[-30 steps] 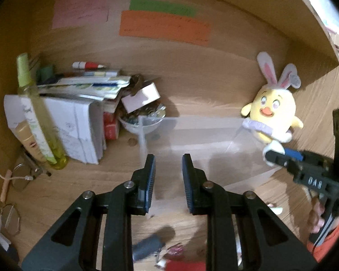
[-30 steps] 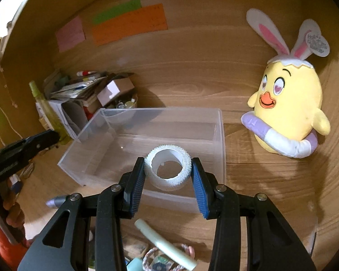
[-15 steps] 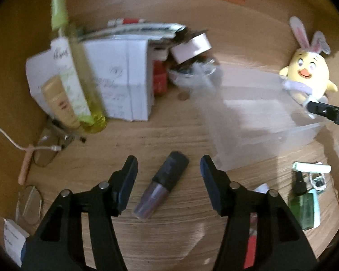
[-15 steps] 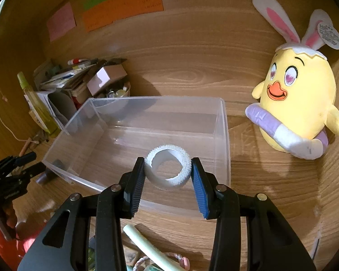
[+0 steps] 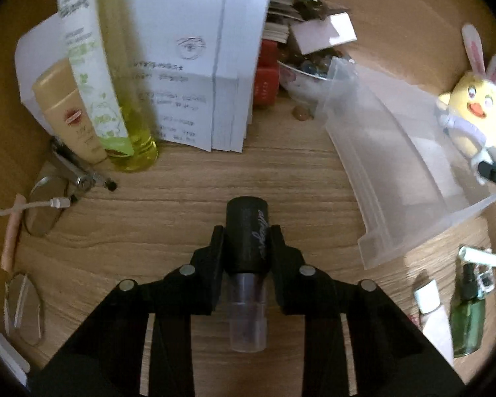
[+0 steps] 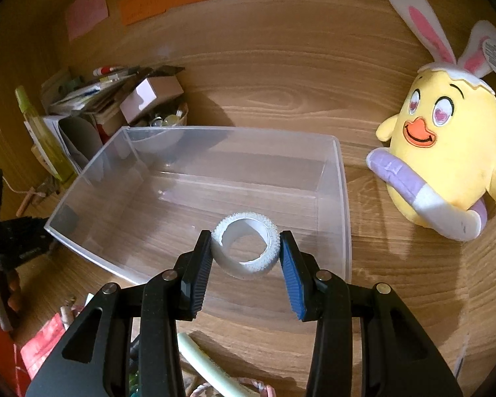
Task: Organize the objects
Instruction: 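Carry the spray bottle with the left tool while the right tool drops the tape roll into the clear box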
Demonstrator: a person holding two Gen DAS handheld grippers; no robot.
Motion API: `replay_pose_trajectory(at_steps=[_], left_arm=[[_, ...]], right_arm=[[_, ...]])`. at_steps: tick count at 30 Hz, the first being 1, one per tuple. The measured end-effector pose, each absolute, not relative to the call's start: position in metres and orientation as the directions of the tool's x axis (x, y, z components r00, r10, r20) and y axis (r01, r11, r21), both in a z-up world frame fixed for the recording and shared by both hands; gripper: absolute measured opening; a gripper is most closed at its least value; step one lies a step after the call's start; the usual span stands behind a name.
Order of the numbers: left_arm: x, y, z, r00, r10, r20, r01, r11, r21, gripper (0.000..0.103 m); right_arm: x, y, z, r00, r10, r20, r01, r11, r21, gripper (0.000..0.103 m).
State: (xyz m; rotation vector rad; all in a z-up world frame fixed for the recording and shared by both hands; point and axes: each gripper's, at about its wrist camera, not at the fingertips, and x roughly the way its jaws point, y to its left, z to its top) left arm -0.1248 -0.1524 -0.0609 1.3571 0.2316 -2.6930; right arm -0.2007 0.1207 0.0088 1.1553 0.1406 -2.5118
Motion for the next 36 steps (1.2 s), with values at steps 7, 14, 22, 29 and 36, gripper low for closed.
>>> replay_pose_trajectory(at_steps=[7,14,22,29,36], left_arm=[[-0.103,-0.143,-0.019,-0.680,-0.037,-0.732,0.162,-0.982,-0.100,0.025],[-0.100,-0.116,0.036,-0.766,0.038,-0.642,0.063,-0.989,-0.133,0.025],[-0.135,-0.072,0.060,-0.776,0.083,-0.625,-0.018,-0.994,-0.110,0.025],[-0.179,-0.052,0.041,-0.736,0.065,-0.674,-0.023,-0.997,-0.071,0.025],[-0.202,-0.040,0.011,-0.673,0.049,-0.738,-0.036,-0.999,-0.034,0.025]], right_arm=[[-0.212,0.119,0.007,-0.577,-0.267,-0.772,0.371,-0.928,0.043,0.037],[-0.226,0.114,0.004,-0.554,-0.230,-0.800,0.377,-0.926,0.005,0.037],[-0.235,0.106,-0.004,-0.536,-0.190,-0.823,0.382,-0.924,-0.036,0.037],[-0.234,0.101,-0.005,-0.543,-0.177,-0.821,0.387,-0.920,-0.058,0.038],[-0.233,0.103,-0.005,-0.538,-0.205,-0.818,0.390,-0.921,-0.026,0.051]])
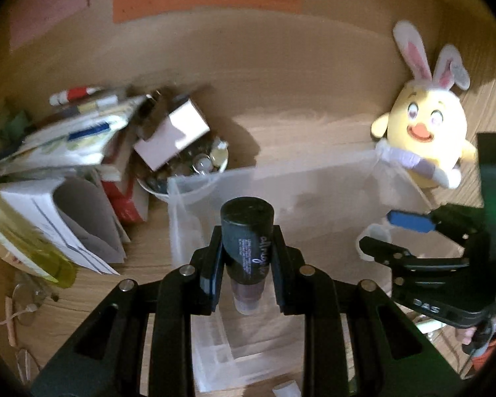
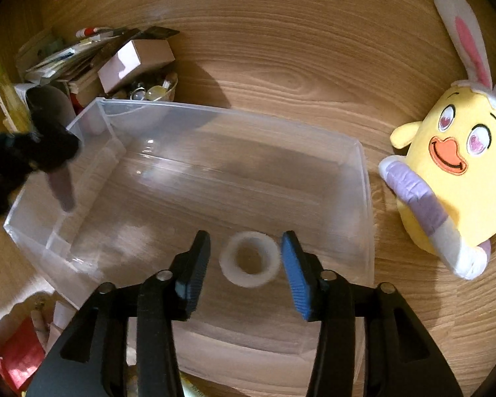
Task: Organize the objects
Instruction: 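Lower the spray bottle into the clear box and open the left tool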
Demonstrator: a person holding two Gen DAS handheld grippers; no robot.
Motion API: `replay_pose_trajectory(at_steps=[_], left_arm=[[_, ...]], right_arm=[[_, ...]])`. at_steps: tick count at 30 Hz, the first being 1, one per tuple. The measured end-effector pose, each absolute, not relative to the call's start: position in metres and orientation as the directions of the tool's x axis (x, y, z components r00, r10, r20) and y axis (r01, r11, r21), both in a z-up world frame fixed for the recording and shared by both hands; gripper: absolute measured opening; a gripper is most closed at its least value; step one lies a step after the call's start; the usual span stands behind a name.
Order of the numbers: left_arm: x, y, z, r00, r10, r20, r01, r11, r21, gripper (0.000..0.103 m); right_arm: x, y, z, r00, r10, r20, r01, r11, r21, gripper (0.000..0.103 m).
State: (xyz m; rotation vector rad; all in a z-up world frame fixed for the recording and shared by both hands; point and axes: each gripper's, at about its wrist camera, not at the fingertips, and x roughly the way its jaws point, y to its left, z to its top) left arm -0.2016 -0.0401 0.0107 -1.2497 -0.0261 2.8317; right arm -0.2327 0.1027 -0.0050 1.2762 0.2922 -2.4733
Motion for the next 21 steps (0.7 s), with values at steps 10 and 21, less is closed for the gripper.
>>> replay_pose_trajectory(at_steps=[10,21], left_arm=[[-0.219,-0.030,-0.015,-0.601,0.048,-0.798,-0.065,-0.998,-0.011,0.025],[-0.224,-0.022,-0.016,-0.590,0.044,-0.806,-0.079,-0.997,0.003,0.027]], right_arm=[[-0.218,0.115,0.006,-0.552,-0.271,-0.789,0.398,-0.917,0.036,0.065],[-0.179,0.146,0.018,-0.588,-0.337,-0.735,0.414,-0.906,0.084,0.071]])
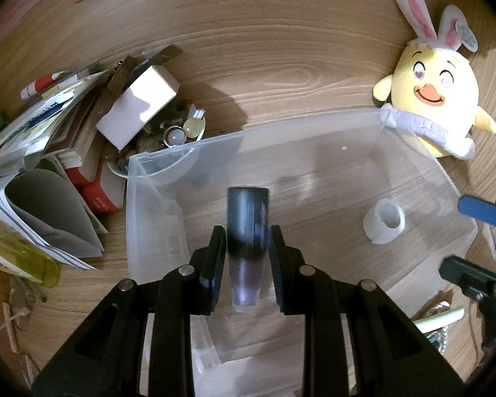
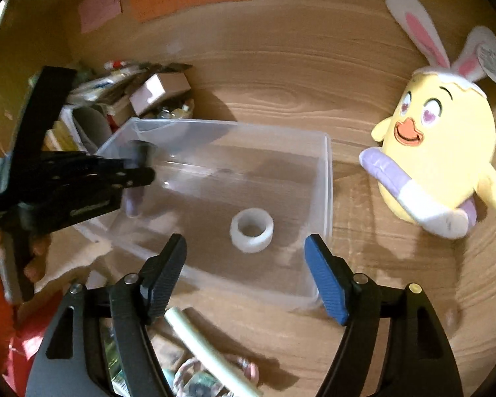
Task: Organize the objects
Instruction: 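Lower the spray bottle into the clear box and open the left tool, then grasp the red coffee bag with the left tool while the right tool grasps the pale green tube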
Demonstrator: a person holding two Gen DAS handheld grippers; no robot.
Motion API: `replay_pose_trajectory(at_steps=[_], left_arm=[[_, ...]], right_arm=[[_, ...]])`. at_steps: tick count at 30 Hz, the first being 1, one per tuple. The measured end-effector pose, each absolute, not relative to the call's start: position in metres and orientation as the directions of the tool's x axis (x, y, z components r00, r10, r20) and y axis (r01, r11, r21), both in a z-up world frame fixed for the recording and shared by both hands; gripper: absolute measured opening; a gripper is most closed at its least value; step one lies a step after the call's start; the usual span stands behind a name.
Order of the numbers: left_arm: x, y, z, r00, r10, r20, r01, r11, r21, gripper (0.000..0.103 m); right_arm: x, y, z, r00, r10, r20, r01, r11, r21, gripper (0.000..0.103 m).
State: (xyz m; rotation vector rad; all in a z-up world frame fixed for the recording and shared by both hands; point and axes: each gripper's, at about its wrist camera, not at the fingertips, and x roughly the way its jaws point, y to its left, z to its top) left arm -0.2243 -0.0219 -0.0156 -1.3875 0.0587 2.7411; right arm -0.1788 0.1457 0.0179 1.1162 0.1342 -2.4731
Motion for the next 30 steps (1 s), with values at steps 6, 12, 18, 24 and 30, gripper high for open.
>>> replay_pose_trajectory(at_steps=[6,12,18,24,30], left_arm=[[-0.208,-0.025,0.009,-0.642,0.059,-0.765,-0.079,-0.997,-0.010,0.045],[-0.174,-0.033,0.040,-0.709,0.065,-0.702,-0.076,-0.997,-0.016,0.067],[-0.131,-0.041,0.055,-0.747,0.052,-0.663,-0.069,-0.998,0.000,0.086],[-0.093,-0.050,0.047,-0.742,0.034,-0.670,-0.055,-0.998,0.011,0.092],[-0.060,-0.061,0.025,-0.701,0.007,-0.714,-0.033,-0.999,0.022,0.094]], right_arm=[[-0.159,0.146,0.023,-0.616,-0.320,-0.720,0.418,-0.907,0.045,0.071],[-0.146,0.149,0.019,-0.610,-0.322,-0.724,0.430,-0.902,0.039,0.071],[-0.134,0.148,0.017,-0.607,-0.327,-0.724,0.446,-0.895,0.030,0.071],[-0.125,0.147,0.011,-0.600,-0.319,-0.733,0.448,-0.894,0.021,0.071],[-0.121,0.147,-0.002,-0.578,-0.305,-0.757,0.442,-0.897,0.023,0.071]])
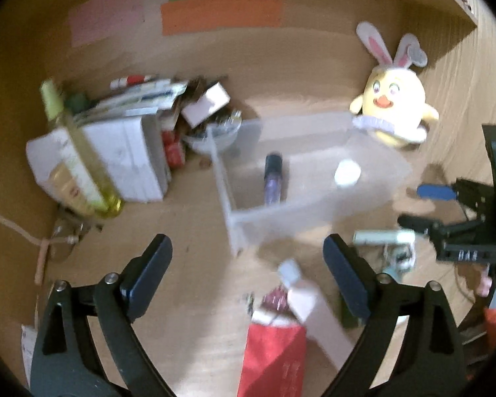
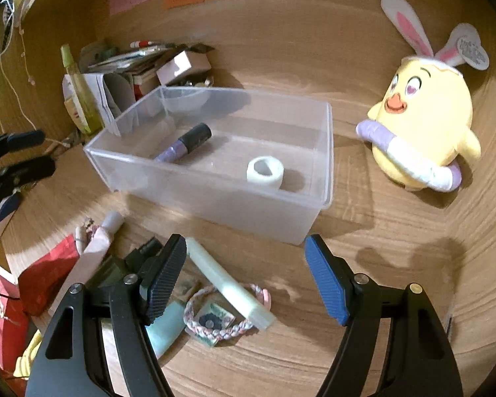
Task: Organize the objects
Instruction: 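Grasp the red coffee bag with the left tool while the right tool grasps the pale green tube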
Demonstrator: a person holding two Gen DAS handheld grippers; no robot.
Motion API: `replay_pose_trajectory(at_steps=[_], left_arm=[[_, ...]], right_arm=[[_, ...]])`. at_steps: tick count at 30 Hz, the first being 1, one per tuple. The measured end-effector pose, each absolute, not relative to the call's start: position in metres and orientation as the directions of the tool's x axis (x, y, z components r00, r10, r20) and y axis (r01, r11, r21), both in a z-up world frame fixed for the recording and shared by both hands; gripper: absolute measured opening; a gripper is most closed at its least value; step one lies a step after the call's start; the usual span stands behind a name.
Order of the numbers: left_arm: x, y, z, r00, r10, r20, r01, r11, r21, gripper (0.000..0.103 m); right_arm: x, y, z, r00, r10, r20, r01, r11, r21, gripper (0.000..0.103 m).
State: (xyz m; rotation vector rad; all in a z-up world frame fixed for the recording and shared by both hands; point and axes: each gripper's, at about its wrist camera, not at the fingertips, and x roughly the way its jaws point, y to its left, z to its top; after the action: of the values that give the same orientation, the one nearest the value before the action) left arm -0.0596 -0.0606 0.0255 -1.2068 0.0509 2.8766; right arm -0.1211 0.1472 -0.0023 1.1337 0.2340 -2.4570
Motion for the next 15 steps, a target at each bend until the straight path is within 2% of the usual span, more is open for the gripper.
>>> replay_pose_trajectory(at_steps=[3,15], left_arm=[[-0.043,-0.066,0.012,-0.680,-0.003,-0.733,-0.020,-1.000,0.023,0.094],[0.004,-0.073,-0.031,-0.581,0.098,-0.808,-0.003,-0.993,-0.119,0.095]], right_arm=[[-0.123,0.146,-0.011,-0.558,-0.299,-0.774,0.439,-0.898,0.031,0.071],[-0.135,0.132,-0.040,-0.489,-0.267,-0.830,0.450,-0.893,0.022,0.071]])
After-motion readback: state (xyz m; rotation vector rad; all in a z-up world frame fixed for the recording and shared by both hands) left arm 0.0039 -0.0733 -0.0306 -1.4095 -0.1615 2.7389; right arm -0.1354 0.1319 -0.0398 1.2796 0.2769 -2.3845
